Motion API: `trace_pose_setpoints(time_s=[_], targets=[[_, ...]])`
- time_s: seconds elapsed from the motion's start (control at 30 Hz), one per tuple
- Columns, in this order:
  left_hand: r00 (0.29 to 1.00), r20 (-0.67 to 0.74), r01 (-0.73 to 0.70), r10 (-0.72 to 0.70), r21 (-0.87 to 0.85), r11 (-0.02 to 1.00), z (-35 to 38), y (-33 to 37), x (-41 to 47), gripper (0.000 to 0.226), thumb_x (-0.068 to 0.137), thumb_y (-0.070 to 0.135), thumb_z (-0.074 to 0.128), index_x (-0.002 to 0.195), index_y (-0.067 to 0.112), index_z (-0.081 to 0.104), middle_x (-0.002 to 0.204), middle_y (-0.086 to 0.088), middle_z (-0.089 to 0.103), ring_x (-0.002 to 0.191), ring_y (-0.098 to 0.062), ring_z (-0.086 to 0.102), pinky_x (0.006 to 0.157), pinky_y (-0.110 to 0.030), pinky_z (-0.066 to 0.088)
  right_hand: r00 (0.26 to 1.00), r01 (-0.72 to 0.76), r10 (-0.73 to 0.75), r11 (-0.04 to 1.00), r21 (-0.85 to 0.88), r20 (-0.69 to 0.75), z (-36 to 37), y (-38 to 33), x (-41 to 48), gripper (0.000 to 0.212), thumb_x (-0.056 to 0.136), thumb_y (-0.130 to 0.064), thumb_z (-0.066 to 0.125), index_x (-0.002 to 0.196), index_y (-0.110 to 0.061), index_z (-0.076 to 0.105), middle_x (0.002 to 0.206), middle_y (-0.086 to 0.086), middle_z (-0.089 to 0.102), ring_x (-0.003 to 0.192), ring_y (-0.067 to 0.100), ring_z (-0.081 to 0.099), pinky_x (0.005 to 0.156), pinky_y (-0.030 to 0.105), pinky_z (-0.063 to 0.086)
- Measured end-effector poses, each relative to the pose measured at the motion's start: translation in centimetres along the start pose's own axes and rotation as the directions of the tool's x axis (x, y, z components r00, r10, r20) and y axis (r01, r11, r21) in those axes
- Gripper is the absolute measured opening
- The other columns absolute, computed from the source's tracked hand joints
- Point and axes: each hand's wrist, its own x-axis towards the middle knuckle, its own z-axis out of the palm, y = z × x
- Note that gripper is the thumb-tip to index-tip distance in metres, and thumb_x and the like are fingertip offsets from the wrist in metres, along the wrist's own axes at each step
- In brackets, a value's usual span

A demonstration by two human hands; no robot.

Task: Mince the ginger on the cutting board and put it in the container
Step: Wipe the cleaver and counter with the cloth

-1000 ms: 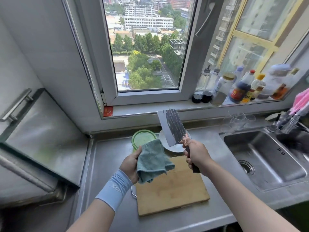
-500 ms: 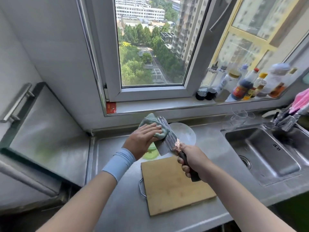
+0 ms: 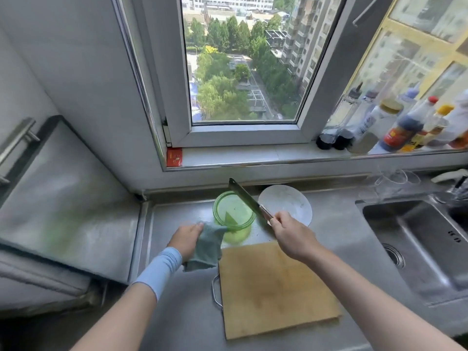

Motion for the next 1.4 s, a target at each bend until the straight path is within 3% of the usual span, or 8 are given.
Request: trace_pose_setpoints(time_s=[0.2,0.43,0.77,0.87,0.97,1.1,1.23,1.4], targets=[[0.981,0.164,0.096,-0.101,0.036,0.995,2.4,-1.3,0.1,0.038,0.103,0.039,0.047,0.083,0.012,0.064,0.084,-0.001,0.064,0.080,-0.017,0.055,0.084,-0.033,0.048,0.954,0.284,-0.298,0.916,-0.284,-0.007,3.2,2.0,9.4,0.031,0.102,-0.036,0.048,0.129,-0.019,0.048,0.120,0.003,0.057,0.110,0.029,0.053,0.087,0.039,0.037],[0.948,0.222,0.220,-0.229,0.064,0.973,4.3,-0.6,-0.7,0.040,0.102,0.042,0.046,0.104,0.011,0.072,0.098,0.000,0.070,0.096,-0.022,0.065,0.093,-0.031,0.048,0.873,0.470,-0.476,0.761,-0.447,0.107,5.3,3.4,16.9,0.026,0.096,-0.027,0.054,0.122,-0.026,0.051,0.121,-0.001,0.056,0.115,0.023,0.050,0.092,0.038,0.034],[0.926,0.325,0.301,-0.190,-0.336,0.892,4.7,-0.5,-0.7,0.014,0.098,0.021,0.060,0.102,0.011,0.069,0.096,-0.006,0.074,0.088,-0.019,0.070,0.078,-0.030,0.054,0.862,0.485,-0.505,0.807,-0.337,0.030,7.2,3.4,16.8,0.031,0.090,-0.017,0.062,0.121,-0.019,0.060,0.121,0.005,0.052,0.114,0.029,0.048,0.090,0.037,0.037],[0.931,0.345,0.252,-0.122,-0.363,0.897,4.8,0.5,-0.9,0.011,0.097,0.016,0.061,0.102,0.012,0.071,0.095,-0.005,0.074,0.086,-0.017,0.069,0.077,-0.030,0.054,0.835,0.550,-0.550,0.835,0.011,-0.012,6.9,1.6,12.4,0.035,0.093,-0.018,0.063,0.127,-0.019,0.062,0.127,0.002,0.055,0.118,0.020,0.049,0.101,0.032,0.039],[0.955,0.294,0.138,-0.035,-0.338,0.931,4.5,1.4,-1.1,0.012,0.093,0.014,0.067,0.102,0.015,0.075,0.098,-0.007,0.076,0.087,-0.017,0.069,0.080,-0.033,0.057,0.819,0.028,-0.349,0.817,0.576,0.455,6.5,-0.7,6.5,0.037,0.103,-0.024,0.047,0.138,-0.025,0.058,0.136,-0.004,0.059,0.124,0.013,0.054,0.109,0.037,0.044],[0.984,0.157,-0.044,0.079,-0.215,0.976,4.7,1.6,-2.5,0.011,0.083,0.015,0.078,0.084,0.026,0.077,0.088,0.005,0.075,0.081,-0.007,0.065,0.081,-0.021,0.053,0.630,-0.372,-0.394,0.604,0.705,0.670,6.9,0.7,2.6,0.036,0.107,-0.024,0.043,0.140,-0.022,0.057,0.138,0.006,0.061,0.129,0.025,0.056,0.112,0.046,0.040],[0.992,0.036,-0.109,0.120,-0.219,0.970,5.9,0.3,-4.5,0.016,0.081,0.007,0.076,0.081,0.024,0.079,0.086,0.007,0.075,0.082,-0.005,0.067,0.079,-0.018,0.051,0.636,-0.454,-0.314,0.587,0.671,0.705,7.2,1.8,-0.1,0.027,0.098,-0.020,0.061,0.122,-0.007,0.064,0.116,0.012,0.070,0.107,0.026,0.066,0.097,0.041,0.049],[0.956,0.247,-0.136,0.158,-0.103,0.985,6.1,-1.9,-5.4,0.020,0.095,0.018,0.062,0.077,0.028,0.064,0.079,0.006,0.067,0.078,-0.013,0.059,0.082,-0.037,0.052,0.882,-0.228,-0.112,0.748,0.623,0.457,8.1,1.8,-3.3,0.043,0.070,-0.032,0.086,0.096,-0.010,0.059,0.086,0.002,0.066,0.076,0.012,0.065,0.069,0.026,0.050]])
